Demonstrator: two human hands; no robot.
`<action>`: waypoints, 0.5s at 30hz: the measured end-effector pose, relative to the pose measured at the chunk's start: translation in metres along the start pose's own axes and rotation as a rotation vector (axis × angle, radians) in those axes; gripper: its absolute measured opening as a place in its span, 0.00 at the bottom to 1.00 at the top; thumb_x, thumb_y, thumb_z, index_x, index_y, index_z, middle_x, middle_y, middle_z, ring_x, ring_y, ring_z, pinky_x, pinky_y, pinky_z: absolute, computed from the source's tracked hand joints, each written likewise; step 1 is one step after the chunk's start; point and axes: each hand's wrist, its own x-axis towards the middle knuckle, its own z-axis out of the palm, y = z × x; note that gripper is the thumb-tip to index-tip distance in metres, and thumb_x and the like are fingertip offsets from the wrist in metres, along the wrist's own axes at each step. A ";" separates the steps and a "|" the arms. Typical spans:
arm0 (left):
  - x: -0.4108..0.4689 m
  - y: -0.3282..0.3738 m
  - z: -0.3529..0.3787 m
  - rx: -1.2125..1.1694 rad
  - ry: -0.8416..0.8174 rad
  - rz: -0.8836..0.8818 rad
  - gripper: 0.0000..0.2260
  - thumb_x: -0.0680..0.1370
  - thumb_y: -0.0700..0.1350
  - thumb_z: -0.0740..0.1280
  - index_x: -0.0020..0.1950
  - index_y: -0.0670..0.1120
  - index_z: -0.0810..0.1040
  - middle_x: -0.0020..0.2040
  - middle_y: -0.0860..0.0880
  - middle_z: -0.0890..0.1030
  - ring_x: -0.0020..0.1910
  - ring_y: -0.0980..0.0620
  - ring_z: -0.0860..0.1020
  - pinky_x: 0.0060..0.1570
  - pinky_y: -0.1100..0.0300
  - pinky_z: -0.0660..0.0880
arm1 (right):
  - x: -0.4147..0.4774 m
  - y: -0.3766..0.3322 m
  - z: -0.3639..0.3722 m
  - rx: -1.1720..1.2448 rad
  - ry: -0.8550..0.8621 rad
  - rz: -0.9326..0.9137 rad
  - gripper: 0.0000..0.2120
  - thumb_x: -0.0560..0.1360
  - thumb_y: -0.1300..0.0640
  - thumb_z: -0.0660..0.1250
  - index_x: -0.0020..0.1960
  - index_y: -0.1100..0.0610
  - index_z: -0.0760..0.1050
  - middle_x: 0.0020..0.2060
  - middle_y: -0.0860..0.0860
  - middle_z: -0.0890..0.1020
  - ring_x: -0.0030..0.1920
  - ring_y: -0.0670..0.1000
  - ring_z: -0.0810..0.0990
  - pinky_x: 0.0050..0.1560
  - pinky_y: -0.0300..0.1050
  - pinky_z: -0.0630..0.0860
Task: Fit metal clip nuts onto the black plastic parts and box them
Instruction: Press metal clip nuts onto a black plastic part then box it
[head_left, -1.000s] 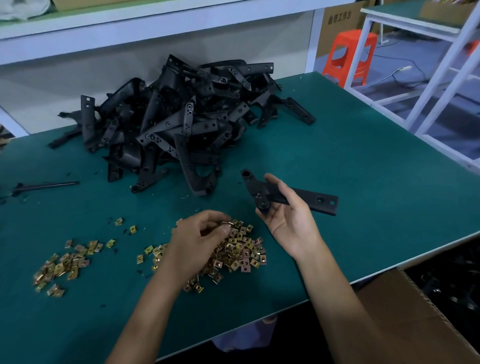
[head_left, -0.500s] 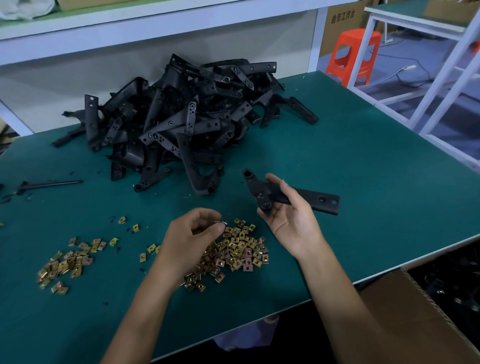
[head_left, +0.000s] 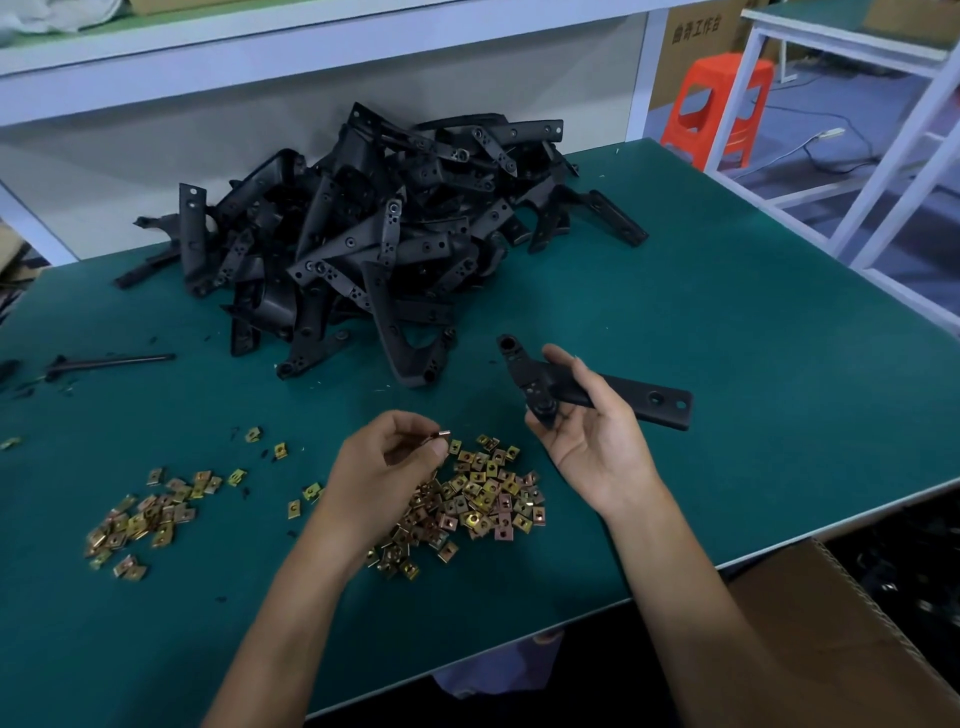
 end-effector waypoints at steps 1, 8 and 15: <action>0.000 -0.001 -0.001 -0.004 0.006 0.008 0.05 0.77 0.43 0.73 0.51 0.52 0.82 0.47 0.55 0.86 0.47 0.55 0.83 0.47 0.62 0.79 | 0.000 0.000 0.000 -0.001 0.000 0.000 0.19 0.80 0.51 0.63 0.68 0.56 0.77 0.54 0.55 0.86 0.43 0.49 0.85 0.44 0.44 0.82; -0.002 -0.001 -0.001 -0.003 0.019 0.046 0.07 0.76 0.42 0.74 0.50 0.53 0.84 0.45 0.55 0.85 0.44 0.60 0.83 0.42 0.71 0.76 | -0.001 0.000 0.001 0.004 0.000 0.002 0.17 0.82 0.52 0.61 0.68 0.56 0.77 0.54 0.55 0.86 0.43 0.49 0.85 0.44 0.44 0.83; -0.003 0.000 -0.001 -0.029 0.024 0.028 0.05 0.73 0.46 0.77 0.45 0.56 0.85 0.44 0.52 0.86 0.43 0.58 0.83 0.41 0.66 0.78 | -0.001 -0.001 0.000 0.015 -0.002 0.003 0.17 0.82 0.51 0.62 0.68 0.56 0.77 0.53 0.55 0.86 0.43 0.49 0.85 0.44 0.44 0.83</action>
